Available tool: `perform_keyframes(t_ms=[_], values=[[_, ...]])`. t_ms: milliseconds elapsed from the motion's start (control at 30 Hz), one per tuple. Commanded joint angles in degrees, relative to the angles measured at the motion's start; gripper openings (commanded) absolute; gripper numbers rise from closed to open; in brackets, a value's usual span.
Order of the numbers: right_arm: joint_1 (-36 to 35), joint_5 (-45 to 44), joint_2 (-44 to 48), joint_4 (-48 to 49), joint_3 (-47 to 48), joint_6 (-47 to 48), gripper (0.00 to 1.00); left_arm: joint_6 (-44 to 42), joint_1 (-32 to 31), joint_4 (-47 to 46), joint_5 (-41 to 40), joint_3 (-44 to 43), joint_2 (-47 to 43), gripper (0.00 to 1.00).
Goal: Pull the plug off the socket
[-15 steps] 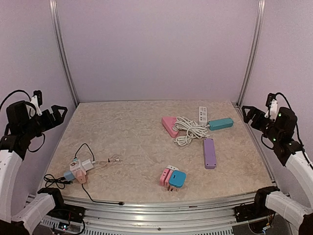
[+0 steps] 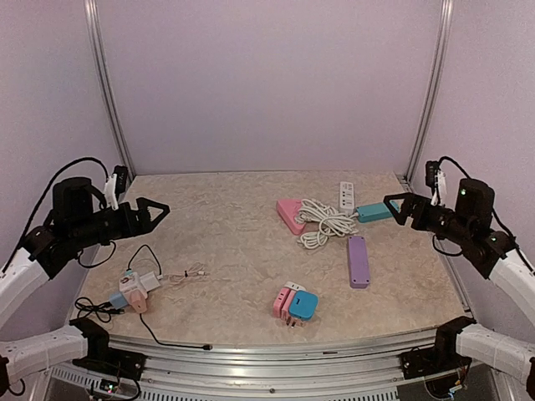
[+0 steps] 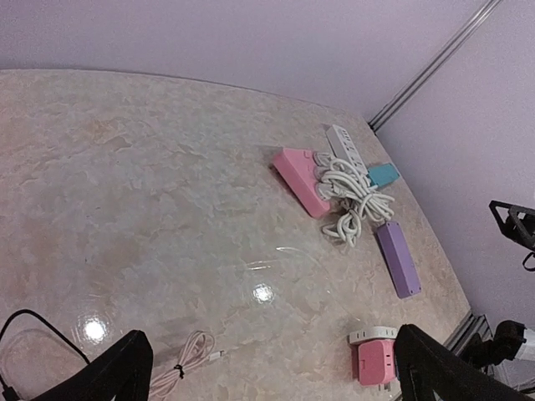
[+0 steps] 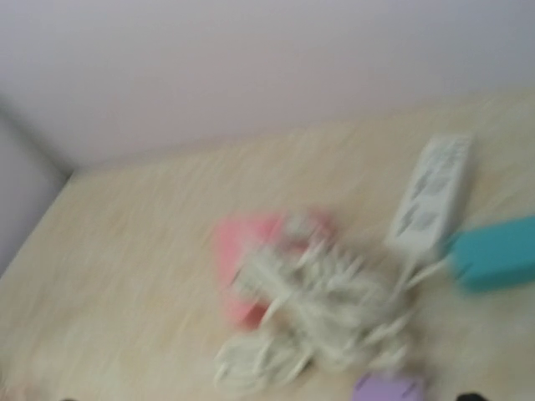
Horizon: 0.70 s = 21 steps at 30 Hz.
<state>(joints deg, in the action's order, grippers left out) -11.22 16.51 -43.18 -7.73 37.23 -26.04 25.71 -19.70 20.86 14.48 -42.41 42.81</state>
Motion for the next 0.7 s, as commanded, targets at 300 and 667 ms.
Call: perform_keyframes(t_ms=[300,667], values=[[-27.09,-2.09,-7.68,-5.99,-6.64,-14.97,0.97,8.64,-16.57,-3.94,-6.98,3.13,6.99,0.99],[-45.91,-7.85,-15.67,8.41,-12.01,-31.42,0.89,9.54,-17.83,-2.9,-9.07,2.85,8.19,0.99]])
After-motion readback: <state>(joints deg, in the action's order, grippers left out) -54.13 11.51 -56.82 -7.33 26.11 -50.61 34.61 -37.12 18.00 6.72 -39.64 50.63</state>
